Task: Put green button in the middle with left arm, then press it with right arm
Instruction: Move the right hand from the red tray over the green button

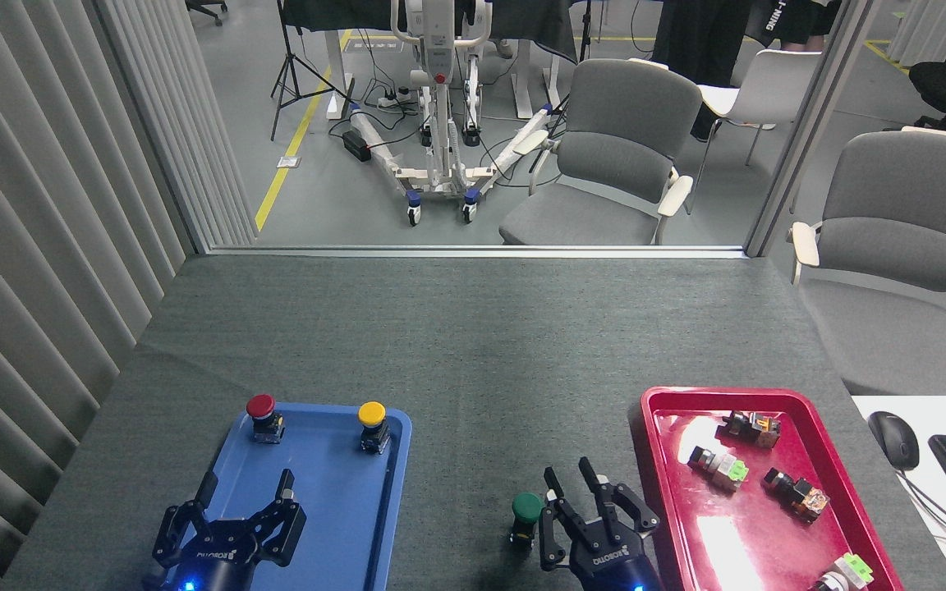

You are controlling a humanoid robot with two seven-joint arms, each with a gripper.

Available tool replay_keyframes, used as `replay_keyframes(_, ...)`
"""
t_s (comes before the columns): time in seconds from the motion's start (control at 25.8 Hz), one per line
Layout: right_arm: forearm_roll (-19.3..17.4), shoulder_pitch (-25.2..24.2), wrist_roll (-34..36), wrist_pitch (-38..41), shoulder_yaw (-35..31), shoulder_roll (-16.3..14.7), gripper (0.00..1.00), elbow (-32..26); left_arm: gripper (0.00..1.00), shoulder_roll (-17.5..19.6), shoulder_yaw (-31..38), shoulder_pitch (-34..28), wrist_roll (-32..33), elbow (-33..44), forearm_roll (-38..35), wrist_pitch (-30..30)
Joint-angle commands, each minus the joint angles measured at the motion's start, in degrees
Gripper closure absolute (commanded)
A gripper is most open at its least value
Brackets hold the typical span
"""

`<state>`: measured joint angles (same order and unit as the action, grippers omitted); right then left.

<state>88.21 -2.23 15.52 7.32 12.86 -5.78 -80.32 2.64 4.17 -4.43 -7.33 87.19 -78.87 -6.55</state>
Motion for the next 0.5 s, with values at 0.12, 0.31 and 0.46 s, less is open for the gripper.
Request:
replay_keyframes(0.12, 1.88, 1.27, -0.32, -0.11, 2.87, 0.41, 0.87, 1.30, 0.01, 0.26, 0.05, 3.11, 0.56, -4.22, 1.18, -0.21)
replay_keyframes(0.31, 2.23, 2.50, -4.98, -0.11, 3.92, 1.21, 0.87, 2.71, 0.01, 0.35, -0.04, 3.20, 0.39, -4.57, 0.74, -0.65)
replay_keyframes(0.46, 2.31, 2.67, -5.15, -0.29, 4.10, 1.21, 0.86, 4.29, 0.00, 1.76, -0.04, 2.76, 0.30, -4.22, 0.65, -3.73)
